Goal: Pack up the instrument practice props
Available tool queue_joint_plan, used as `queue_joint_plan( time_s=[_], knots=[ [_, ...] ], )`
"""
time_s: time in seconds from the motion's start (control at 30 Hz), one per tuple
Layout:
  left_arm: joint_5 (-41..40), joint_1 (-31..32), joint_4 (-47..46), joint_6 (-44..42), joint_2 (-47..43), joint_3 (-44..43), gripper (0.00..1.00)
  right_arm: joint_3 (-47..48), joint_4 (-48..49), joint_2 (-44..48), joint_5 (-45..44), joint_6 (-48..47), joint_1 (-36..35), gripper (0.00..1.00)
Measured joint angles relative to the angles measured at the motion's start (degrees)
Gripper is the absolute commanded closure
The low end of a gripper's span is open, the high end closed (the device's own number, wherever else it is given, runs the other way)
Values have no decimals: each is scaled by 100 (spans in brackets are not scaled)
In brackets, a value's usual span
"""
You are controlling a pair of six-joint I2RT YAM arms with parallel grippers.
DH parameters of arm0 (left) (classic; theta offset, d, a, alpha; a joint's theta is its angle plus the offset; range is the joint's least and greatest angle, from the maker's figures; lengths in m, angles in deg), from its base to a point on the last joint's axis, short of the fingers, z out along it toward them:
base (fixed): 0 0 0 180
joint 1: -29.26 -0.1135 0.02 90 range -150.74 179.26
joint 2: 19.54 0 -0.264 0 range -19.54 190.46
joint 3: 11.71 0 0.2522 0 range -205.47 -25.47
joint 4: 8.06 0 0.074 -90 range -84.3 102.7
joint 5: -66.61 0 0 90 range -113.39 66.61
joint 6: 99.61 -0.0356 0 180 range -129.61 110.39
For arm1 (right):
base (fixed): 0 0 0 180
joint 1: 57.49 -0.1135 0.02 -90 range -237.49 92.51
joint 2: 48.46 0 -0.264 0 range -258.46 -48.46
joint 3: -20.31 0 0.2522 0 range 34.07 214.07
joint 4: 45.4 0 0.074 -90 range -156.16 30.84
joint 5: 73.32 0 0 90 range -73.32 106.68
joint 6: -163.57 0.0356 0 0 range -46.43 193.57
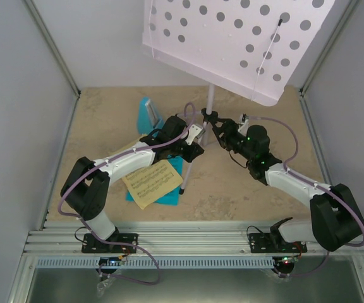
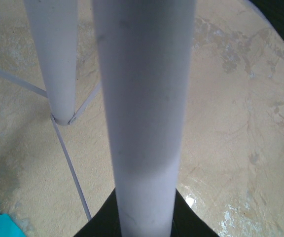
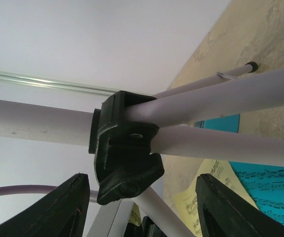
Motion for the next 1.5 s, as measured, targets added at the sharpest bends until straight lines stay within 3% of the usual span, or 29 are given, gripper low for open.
queue_joint_plan(
  time_s=[0.27,0.4,0.57,0.73,0.8,0.9,1.03,1.13,1.33,1.5],
  knots=[
    [2,0,0,2,0,0,100,-31,177,7,39,229,0,35],
    [2,0,0,2,0,0,100,-31,289,2,68,354,0,42],
    [7,0,0,2,0,0,100,-15,374,-61,72,437,0,60],
    [9,0,-2,4,0,0,100,-2,446,-122,87,507,0,94],
    [11,0,-4,24,0,-7,100,-15,426,-122,98,549,-26,99],
    [26,-4,-2,35,0,-24,100,-28,437,-114,118,575,-46,99],
    [61,-4,20,48,0,-33,100,-63,457,-87,109,544,-46,70],
    [66,-4,33,39,0,-33,100,-105,431,-42,28,505,-2,63],
    [68,-4,33,39,0,-33,100,-109,317,31,-103,330,39,61],
    [68,-4,33,39,0,-33,100,-96,227,52,-146,155,52,66]
  ],
)
